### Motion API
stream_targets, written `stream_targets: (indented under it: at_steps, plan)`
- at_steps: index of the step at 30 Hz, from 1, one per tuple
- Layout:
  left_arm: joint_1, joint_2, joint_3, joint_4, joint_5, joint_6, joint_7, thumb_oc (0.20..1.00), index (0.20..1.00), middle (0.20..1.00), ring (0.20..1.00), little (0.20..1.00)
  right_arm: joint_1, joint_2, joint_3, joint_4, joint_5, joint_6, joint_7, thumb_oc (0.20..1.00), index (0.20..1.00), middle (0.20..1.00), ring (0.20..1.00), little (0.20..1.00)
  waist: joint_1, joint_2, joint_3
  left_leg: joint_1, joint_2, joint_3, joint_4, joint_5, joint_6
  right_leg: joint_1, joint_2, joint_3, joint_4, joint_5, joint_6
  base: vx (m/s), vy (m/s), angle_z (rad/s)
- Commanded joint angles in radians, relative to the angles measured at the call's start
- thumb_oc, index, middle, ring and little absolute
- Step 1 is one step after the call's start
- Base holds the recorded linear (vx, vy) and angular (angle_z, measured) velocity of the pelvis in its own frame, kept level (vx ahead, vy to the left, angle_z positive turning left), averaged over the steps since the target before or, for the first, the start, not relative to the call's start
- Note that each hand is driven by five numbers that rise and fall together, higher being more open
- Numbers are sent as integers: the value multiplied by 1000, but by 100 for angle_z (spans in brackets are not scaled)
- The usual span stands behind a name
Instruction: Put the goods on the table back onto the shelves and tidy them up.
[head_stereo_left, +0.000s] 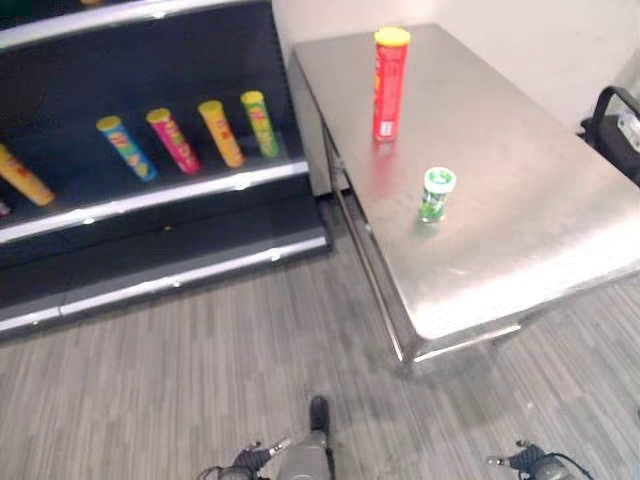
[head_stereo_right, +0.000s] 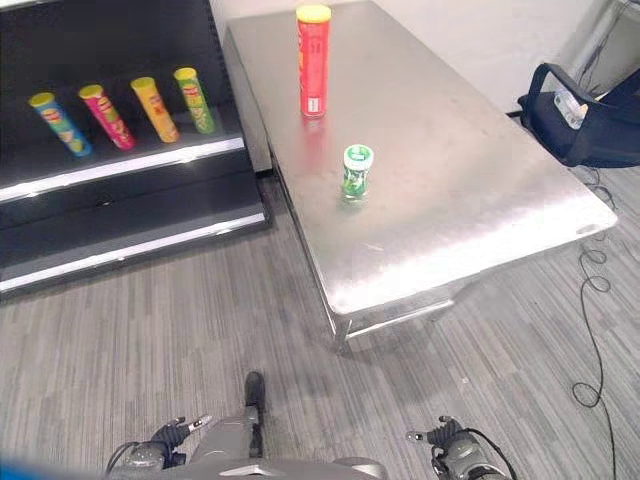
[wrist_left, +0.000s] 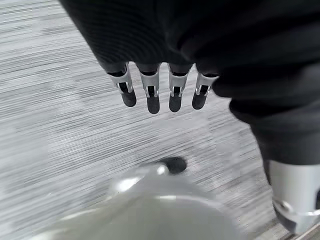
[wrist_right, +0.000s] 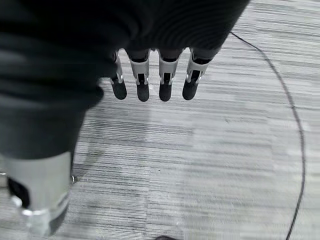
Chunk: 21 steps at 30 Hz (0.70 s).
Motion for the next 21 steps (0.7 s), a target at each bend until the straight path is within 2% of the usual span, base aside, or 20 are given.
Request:
stream_targets:
  at_steps: [1, 2, 3, 4, 5, 6, 7, 8, 9, 10, 11, 12, 13, 15, 16, 18, 21]
  plan:
    - [-26, 45, -27, -49, 17, -18, 9, 1000, 1000, 1000, 1000, 1000, 11, -27, 8, -69, -19, -3, 8, 1000, 1000, 1000, 1000, 1000, 26, 26, -29, -21, 112, -38, 72, -78, -143, -126, -182, 19, 75, 50, 139, 319, 294, -3]
    - [-35, 50, -28, -56, 19, -17, 10, 1000, 1000, 1000, 1000, 1000, 13, -21, 0, -74, -16, -5, 13, 1000, 1000, 1000, 1000, 1000, 20, 25, -32, -2, 81, -22, 66, -103, -116, -172, -203, 20, 172, 88, 160, 253, 275, -2]
    - [-42, 55, -28, -56, 19, -16, 10, 1000, 1000, 1000, 1000, 1000, 12, -19, -3, -78, -12, -5, 16, 1000, 1000, 1000, 1000, 1000, 17, 27, -29, 9, 67, -14, 59, -114, -102, -207, -214, 15, 226, 120, 172, 212, 285, -5]
    - [-48, 59, -29, -57, 20, -16, 9, 1000, 1000, 1000, 1000, 1000, 8, -19, -7, -81, -11, -5, 17, 1000, 1000, 1000, 1000, 1000, 15, 27, -24, 24, 56, -2, 52, -120, -89, -245, -232, 0, 289, 182, 181, 123, 253, 15]
    - [-56, 69, -35, -55, 29, -14, 8, 1000, 1000, 1000, 1000, 1000, 3, -16, -13, -85, -10, -7, 15, 1000, 1000, 1000, 1000, 1000, 8, 37, -11, 64, 50, 28, 28, -140, -73, -311, -263, -59, 391, 251, 166, 85, 189, 10]
    - [-56, 69, -35, -55, 29, -14, 8, 1000, 1000, 1000, 1000, 1000, 3, -16, -13, -85, -10, -7, 15, 1000, 1000, 1000, 1000, 1000, 8, 37, -10, 65, 50, 28, 28, -140, -73, -311, -264, -58, 392, 250, 167, 138, 212, -13]
    - [-57, 73, -38, -50, 32, -12, 5, 1000, 1000, 1000, 1000, 1000, 5, -12, -15, -85, -8, -7, 10, 1000, 1000, 1000, 1000, 1000, 0, 48, -6, 89, 53, 51, 16, -160, -70, -348, -287, -150, 423, 240, 148, 85, 95, -26]
    - [-57, 73, -38, -50, 32, -12, 5, 1000, 1000, 1000, 1000, 1000, 5, -12, -15, -85, -8, -7, 10, 1000, 1000, 1000, 1000, 1000, -1, 48, -5, 90, 53, 50, 16, -160, -70, -347, -287, -151, 424, 239, 148, 118, 121, -23]
    - [-59, 75, -39, -49, 33, -12, 6, 1000, 1000, 1000, 1000, 1000, 4, -12, -14, -83, -7, -7, 7, 1000, 1000, 1000, 1000, 1000, -7, 51, -3, 101, 55, 59, 10, -165, -71, -365, -278, -182, 404, 218, 141, 67, 39, -9]
    - [-67, 76, -42, -56, 23, -15, 8, 1000, 1000, 1000, 1000, 1000, -5, -15, -12, -82, -3, -7, 2, 1000, 1000, 1000, 1000, 1000, -18, 62, 10, 113, 64, 74, 8, -180, -76, -420, -226, -252, 320, 143, 121, 69, 36, -16]
    - [-67, 76, -42, -55, 23, -15, 8, 1000, 1000, 1000, 1000, 1000, -5, -15, -12, -82, -3, -7, 2, 1000, 1000, 1000, 1000, 1000, -19, 63, 11, 113, 65, 73, 8, -181, -77, -419, -225, -254, 320, 142, 120, 71, -12, -48]
    - [-70, 79, -41, -40, 39, 2, 19, 1000, 1000, 1000, 1000, 1000, -5, -26, 4, -66, -31, 12, 1, 1000, 1000, 1000, 1000, 1000, -30, 60, 20, 129, 63, 84, 11, -199, -82, -423, -202, -280, 253, 129, 120, 56, -31, -49]
    - [-73, 80, -49, -59, 36, -7, 6, 1000, 1000, 1000, 1000, 1000, -1, -24, -1, -60, -19, 5, -4, 1000, 1000, 1000, 1000, 1000, -31, 54, 23, 130, 59, 86, 20, -199, -83, -390, -195, -289, 187, 118, 130, 70, -42, -38]
    - [-70, 77, -51, -64, 32, -10, 7, 1000, 1000, 1000, 1000, 1000, 5, -21, -1, -56, -14, 3, -5, 1000, 1000, 1000, 1000, 1000, -31, 48, 19, 128, 57, 89, 27, -194, -82, -372, -183, -281, 143, 125, 122, 31, -29, 0]
    - [-69, 69, -50, -66, 28, -15, 5, 1000, 1000, 1000, 1000, 1000, 11, -18, -1, -47, -8, 1, -6, 1000, 1000, 1000, 1000, 1000, -31, 42, 16, 126, 58, 97, 28, -192, -84, -354, -163, -256, 98, 126, 116, 33, -58, 2]
    - [-53, 50, -50, -73, 31, -22, 1, 1000, 1000, 1000, 1000, 1000, 36, -16, -11, -17, -1, 2, -7, 1000, 1000, 1000, 1000, 1000, -32, 36, -9, 142, 63, 115, 15, -188, -96, -286, -135, -248, -29, 143, 107, 78, -64, -18]
    - [-43, 43, -55, -71, 39, -21, 0, 1000, 1000, 1000, 1000, 1000, 51, -15, -10, -4, -12, 5, -5, 1000, 1000, 1000, 1000, 1000, -34, 33, -15, 161, 65, 113, 9, -191, -100, -254, -128, -241, -50, 143, 104, 51, -35, -22]
